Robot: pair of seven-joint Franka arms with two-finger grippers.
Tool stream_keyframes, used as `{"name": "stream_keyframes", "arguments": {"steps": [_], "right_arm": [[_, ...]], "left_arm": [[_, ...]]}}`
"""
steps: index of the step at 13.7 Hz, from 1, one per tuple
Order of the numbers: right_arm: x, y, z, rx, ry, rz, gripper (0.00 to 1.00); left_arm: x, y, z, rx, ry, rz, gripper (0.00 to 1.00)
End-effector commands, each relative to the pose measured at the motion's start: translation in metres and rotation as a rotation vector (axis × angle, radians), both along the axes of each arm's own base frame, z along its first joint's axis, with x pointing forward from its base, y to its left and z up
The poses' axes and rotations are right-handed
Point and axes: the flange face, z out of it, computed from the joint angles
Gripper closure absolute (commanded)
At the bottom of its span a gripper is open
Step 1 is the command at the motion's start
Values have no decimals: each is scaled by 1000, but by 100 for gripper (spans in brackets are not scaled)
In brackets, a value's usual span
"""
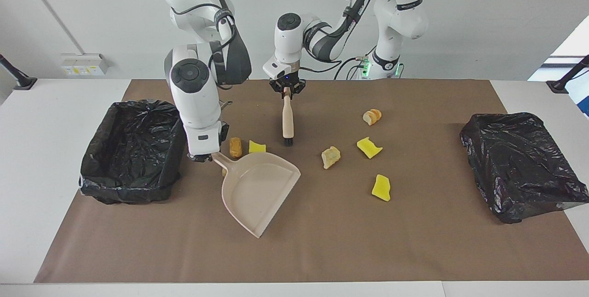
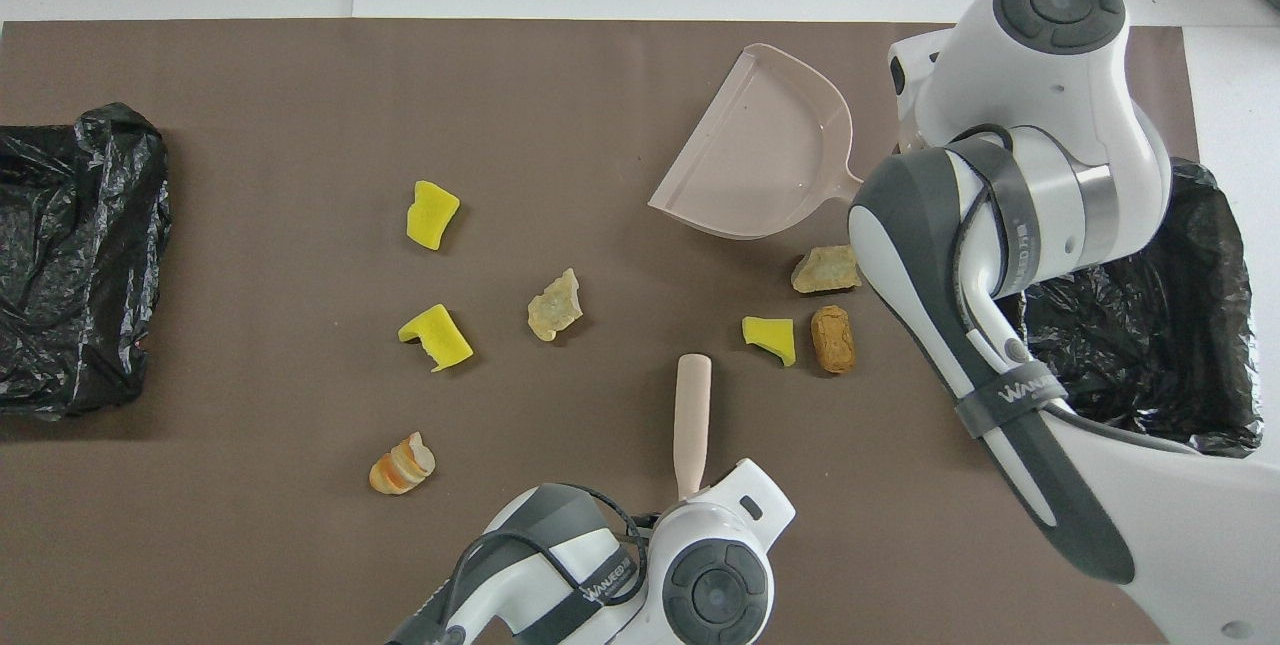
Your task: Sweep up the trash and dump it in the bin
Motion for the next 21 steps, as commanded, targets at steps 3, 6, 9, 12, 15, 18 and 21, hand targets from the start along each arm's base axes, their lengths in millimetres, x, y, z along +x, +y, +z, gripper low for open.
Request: {"name": "stream_keyframes", "arguments": {"steps": [3, 6, 9, 12, 15, 18, 21], "right_arm": [[0, -5, 2, -8, -10, 32, 100], [1, -14, 1, -4, -3, 68, 100], [-1, -16, -5, -1, 26, 139, 100], [-22, -11, -13, 3, 92, 242, 100], [-40, -13, -22, 15, 124, 343, 100], [-63, 19, -36, 16, 125, 386, 100], [-86, 43, -48, 12, 137, 374, 100]], "left_arm": [[40, 21, 21, -15, -13, 72, 100], [86, 50, 23, 0, -3, 166, 100], [118, 85, 20, 22, 14, 248, 100], [125, 110, 18, 93, 76, 285, 100], [127, 138, 21, 183, 136, 311, 100], [132, 160, 45, 183, 146, 352, 100], [125, 178, 72, 184, 156, 370, 100]]}}
